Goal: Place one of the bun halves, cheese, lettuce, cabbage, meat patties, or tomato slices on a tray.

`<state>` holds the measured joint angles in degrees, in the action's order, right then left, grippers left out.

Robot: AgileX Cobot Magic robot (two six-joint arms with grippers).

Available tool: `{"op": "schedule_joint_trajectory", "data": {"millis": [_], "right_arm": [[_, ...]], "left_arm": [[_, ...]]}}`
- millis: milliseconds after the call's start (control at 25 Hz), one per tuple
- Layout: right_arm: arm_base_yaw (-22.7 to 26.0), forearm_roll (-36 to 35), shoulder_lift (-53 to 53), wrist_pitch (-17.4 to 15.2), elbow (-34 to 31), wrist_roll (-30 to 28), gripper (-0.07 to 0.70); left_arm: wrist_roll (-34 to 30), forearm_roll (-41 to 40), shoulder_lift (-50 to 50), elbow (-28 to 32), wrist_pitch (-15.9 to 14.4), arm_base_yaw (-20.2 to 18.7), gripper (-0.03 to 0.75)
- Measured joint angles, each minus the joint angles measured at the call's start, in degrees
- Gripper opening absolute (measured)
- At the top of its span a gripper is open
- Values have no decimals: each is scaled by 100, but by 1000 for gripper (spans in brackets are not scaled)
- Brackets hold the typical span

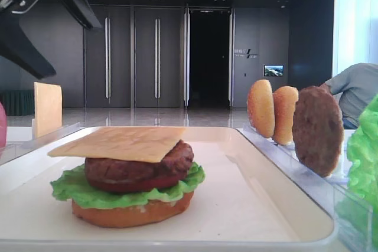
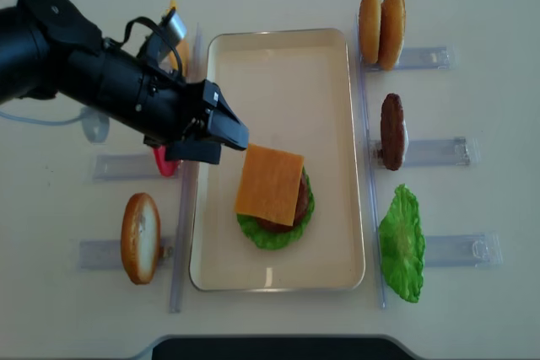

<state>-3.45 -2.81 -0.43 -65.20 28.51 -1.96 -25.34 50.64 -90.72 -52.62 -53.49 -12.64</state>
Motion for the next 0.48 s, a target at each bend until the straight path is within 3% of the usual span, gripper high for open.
{"op": "schedule_joint_trajectory", "data": {"millis": [240,480], "right_arm": [[0,0,0,0,0,0,241],[0,0,0,0,0,0,241]], "left_arm": [[1044,-1641,508,-435,-131,0,524],[1914,-3168,594,-550,-622,40,519]]}}
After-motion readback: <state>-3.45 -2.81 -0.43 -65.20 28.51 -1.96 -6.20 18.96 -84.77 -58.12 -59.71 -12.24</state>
